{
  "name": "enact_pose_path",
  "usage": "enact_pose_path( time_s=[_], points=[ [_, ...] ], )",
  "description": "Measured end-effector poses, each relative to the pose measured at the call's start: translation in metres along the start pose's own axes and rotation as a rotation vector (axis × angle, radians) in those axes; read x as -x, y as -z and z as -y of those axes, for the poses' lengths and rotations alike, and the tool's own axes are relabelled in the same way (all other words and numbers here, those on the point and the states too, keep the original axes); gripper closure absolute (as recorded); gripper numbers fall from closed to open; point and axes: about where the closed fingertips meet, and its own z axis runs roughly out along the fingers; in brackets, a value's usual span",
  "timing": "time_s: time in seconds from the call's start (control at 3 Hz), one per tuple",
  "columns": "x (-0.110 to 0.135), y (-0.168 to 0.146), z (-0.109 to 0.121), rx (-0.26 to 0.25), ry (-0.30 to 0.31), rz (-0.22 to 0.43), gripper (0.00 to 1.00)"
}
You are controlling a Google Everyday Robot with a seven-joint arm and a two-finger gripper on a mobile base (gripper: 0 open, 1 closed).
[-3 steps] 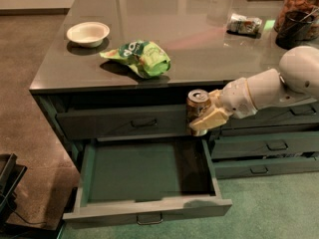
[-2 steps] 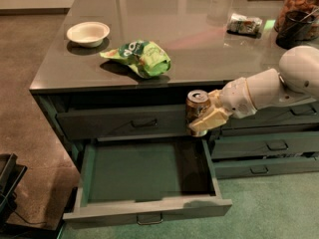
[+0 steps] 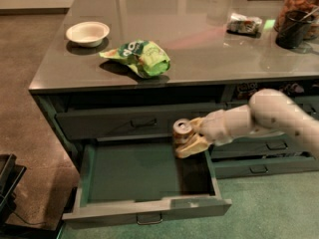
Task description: Place orange can into middle drawer
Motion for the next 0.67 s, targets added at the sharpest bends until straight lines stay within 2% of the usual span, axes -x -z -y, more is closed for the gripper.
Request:
enact_pose_path(
  time_s=[0.33,0.67],
  points=[
    [-0.036,-0.064,-0.001,-0.023,0.055,0.018,1.0],
    [-0.039,-0.068,0.011,-0.071,0.05,0.022,1.0]
  ],
)
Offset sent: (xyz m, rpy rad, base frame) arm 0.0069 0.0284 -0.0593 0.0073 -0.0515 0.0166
